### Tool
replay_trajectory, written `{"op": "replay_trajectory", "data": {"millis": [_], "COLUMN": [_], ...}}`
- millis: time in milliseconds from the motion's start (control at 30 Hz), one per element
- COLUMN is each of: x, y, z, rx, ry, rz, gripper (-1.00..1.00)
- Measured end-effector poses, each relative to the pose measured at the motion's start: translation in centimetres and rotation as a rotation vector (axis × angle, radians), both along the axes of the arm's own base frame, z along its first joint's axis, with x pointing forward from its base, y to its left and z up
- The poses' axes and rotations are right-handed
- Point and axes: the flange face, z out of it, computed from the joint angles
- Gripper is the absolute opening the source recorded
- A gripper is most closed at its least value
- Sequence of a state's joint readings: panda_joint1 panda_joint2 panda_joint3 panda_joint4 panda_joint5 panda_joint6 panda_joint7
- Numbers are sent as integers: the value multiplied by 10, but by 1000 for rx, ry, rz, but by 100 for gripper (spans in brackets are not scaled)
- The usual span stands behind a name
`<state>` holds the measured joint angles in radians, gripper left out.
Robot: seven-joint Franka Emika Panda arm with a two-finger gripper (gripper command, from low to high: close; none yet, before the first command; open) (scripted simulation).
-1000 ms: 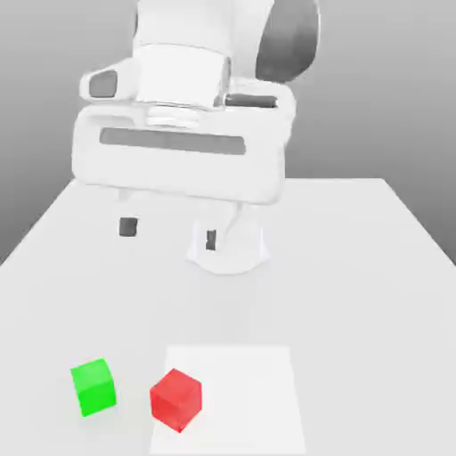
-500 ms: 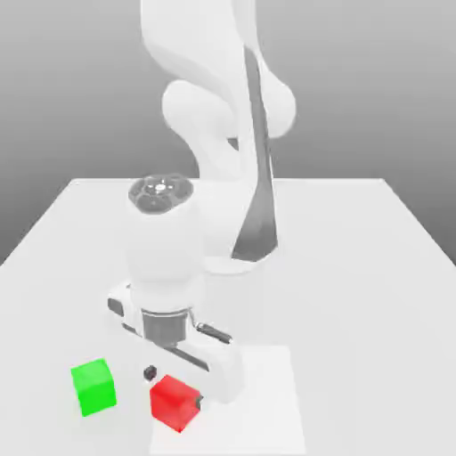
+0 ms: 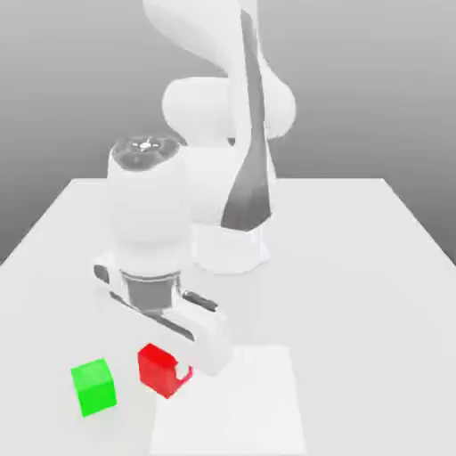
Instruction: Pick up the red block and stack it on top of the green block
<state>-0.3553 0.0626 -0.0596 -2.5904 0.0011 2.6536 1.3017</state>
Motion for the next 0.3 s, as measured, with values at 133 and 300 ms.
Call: {"op": "replay_trajectory", "data": {"millis": [133,300], "x": [-6,-6], "y": [-17,-17], "z": [-28,-49], "rx": [3,2], "ry": [-2,-1], "rz": [-68,-70], "gripper": [-100,100]}}
